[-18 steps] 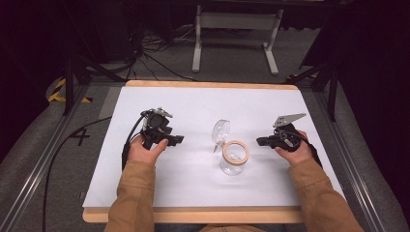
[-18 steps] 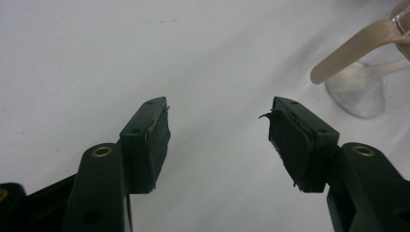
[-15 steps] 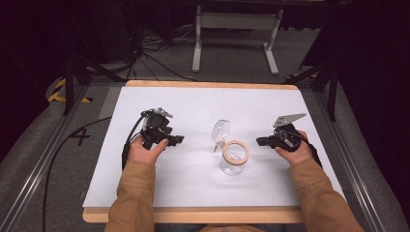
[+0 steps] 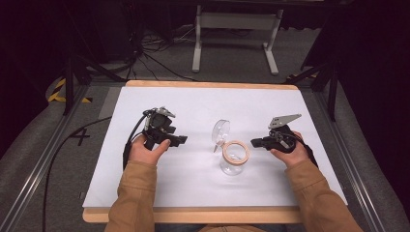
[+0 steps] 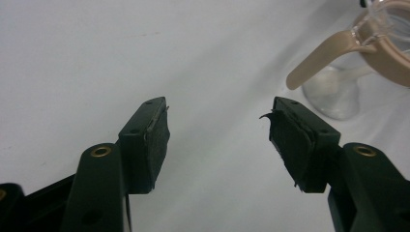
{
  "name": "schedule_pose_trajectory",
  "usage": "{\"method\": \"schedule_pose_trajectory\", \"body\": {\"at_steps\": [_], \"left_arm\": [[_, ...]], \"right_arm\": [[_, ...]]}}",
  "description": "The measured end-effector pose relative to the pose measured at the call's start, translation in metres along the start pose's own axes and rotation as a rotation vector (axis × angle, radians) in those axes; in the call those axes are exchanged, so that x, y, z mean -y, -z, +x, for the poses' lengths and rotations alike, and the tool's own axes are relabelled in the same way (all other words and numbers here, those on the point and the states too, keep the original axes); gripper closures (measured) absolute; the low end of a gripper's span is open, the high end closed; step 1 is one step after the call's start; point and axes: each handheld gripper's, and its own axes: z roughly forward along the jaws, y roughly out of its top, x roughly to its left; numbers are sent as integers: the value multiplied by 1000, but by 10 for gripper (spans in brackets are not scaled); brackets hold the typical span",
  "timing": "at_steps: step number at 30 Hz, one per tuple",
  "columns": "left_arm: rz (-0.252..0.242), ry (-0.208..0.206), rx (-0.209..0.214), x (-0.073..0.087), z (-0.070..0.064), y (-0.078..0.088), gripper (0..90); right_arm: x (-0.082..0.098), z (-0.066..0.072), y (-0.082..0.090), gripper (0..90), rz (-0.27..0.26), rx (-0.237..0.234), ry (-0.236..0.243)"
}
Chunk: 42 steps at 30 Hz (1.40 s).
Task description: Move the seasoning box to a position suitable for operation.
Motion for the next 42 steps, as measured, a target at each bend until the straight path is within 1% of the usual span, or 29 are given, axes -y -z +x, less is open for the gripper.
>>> {"method": "schedule_pose_trajectory", "body": {"at_steps": [3,4,5,6,11,12,14,15,18,20,24,34,38,42], "left_arm": [[2,-26,8,-4,-8,3,390],[2,-26,8,-4,-8,3,389],[5,-35,14,-6,-12,4,389],[5,-35,14,-6,-12,4,388],[15,-70,18,-12,-24,7,389],[22,-78,18,-13,-25,8,389],[15,-85,21,-13,-28,8,388],[25,-90,19,-14,-29,8,388],[17,-97,24,-16,-34,10,387],[21,-109,25,-17,-35,11,386],[26,-104,27,-17,-36,11,386],[20,-101,28,-16,-36,11,384],[29,-109,30,-17,-37,11,381],[26,-104,30,-17,-36,11,381]], "right_arm": [[-2,4,-3,897,-1,-18,14],[-2,4,-3,897,-1,-18,14],[-3,7,-5,897,5,-29,20],[-3,7,-5,897,5,-29,20],[-3,9,-12,897,26,-39,26],[-3,10,-13,896,33,-41,27],[-3,12,-16,897,39,-48,35],[-3,13,-17,897,42,-49,41],[-3,14,-21,896,50,-58,50],[-2,15,-23,896,57,-64,46],[-3,17,-25,896,61,-72,53],[-3,19,-26,897,65,-60,64],[-3,20,-26,897,70,-58,64],[-3,21,-25,898,77,-59,68]]}}
